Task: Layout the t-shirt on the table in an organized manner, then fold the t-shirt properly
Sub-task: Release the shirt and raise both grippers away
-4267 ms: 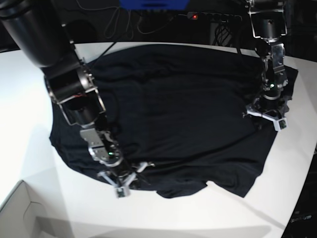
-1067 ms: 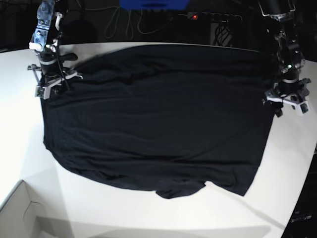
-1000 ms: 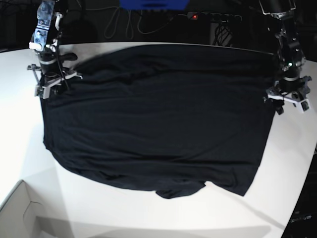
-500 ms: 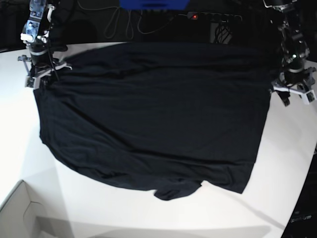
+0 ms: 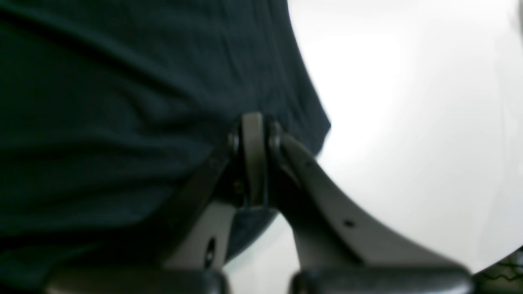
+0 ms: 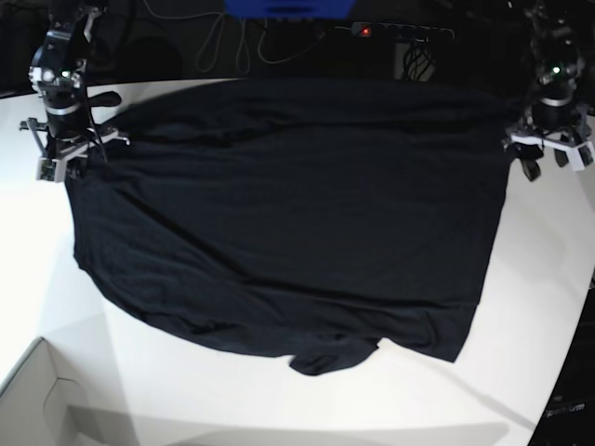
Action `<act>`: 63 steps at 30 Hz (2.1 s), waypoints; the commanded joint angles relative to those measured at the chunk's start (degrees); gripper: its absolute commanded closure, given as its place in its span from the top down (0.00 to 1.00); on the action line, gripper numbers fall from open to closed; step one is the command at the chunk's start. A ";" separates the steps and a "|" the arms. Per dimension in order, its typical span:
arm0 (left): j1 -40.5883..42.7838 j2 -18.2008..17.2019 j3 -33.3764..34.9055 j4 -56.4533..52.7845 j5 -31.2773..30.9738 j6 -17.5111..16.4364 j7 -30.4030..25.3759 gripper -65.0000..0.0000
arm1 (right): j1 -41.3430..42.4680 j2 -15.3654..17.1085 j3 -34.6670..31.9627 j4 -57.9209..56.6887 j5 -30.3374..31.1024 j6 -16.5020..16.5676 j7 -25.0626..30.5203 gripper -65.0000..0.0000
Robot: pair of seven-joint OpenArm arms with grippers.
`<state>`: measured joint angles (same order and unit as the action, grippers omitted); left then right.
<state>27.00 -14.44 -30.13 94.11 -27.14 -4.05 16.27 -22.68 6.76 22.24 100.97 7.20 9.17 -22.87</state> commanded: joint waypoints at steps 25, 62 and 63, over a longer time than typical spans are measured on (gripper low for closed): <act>13.92 3.14 -4.64 0.18 -4.38 -10.49 -1.02 0.82 | -13.94 -6.81 5.23 9.23 -0.04 19.27 1.29 0.44; 6.53 3.23 -4.46 -8.08 2.04 -10.58 -1.02 0.21 | -13.85 -6.81 5.23 9.23 -0.21 19.27 1.29 0.44; 6.53 3.23 -4.46 -8.08 2.04 -10.58 -1.02 0.14 | -13.94 -6.81 5.23 9.23 -0.21 19.27 1.29 0.44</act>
<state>33.58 -10.63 -34.68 85.34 -24.80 -13.89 14.92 -36.10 -0.19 27.20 109.14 6.37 28.27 -22.92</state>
